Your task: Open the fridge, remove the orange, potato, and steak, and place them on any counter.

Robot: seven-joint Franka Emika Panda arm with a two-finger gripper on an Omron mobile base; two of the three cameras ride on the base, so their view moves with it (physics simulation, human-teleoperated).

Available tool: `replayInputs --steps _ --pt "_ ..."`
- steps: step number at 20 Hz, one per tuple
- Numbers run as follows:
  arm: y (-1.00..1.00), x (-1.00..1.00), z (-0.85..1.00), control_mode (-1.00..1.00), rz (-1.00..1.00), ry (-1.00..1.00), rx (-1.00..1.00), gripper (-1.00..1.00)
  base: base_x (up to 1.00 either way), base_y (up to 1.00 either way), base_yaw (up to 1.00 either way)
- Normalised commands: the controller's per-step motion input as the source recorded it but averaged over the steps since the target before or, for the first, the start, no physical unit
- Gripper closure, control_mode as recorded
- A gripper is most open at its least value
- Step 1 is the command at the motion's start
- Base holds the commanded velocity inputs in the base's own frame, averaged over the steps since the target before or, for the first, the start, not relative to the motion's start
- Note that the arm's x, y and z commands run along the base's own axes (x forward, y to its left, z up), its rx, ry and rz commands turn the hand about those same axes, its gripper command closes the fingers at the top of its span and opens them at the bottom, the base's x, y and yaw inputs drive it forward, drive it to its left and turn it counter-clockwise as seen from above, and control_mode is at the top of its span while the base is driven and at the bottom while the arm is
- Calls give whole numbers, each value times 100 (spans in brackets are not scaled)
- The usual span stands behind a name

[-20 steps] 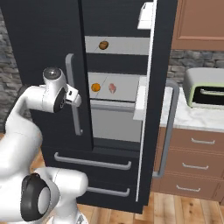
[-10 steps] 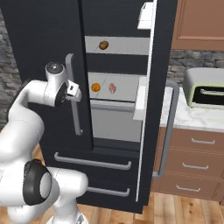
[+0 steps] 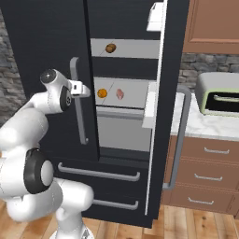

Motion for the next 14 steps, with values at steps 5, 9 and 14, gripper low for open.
replayInputs --steps 5,9,14 --pt "-20 53 -1 -100 0 -7 -9 -100 0 0 0" --pt "0 67 -5 -100 0 -7 0 -100 0 0 0" --pt "4 59 -7 -100 0 -7 0 100 0 0 0"
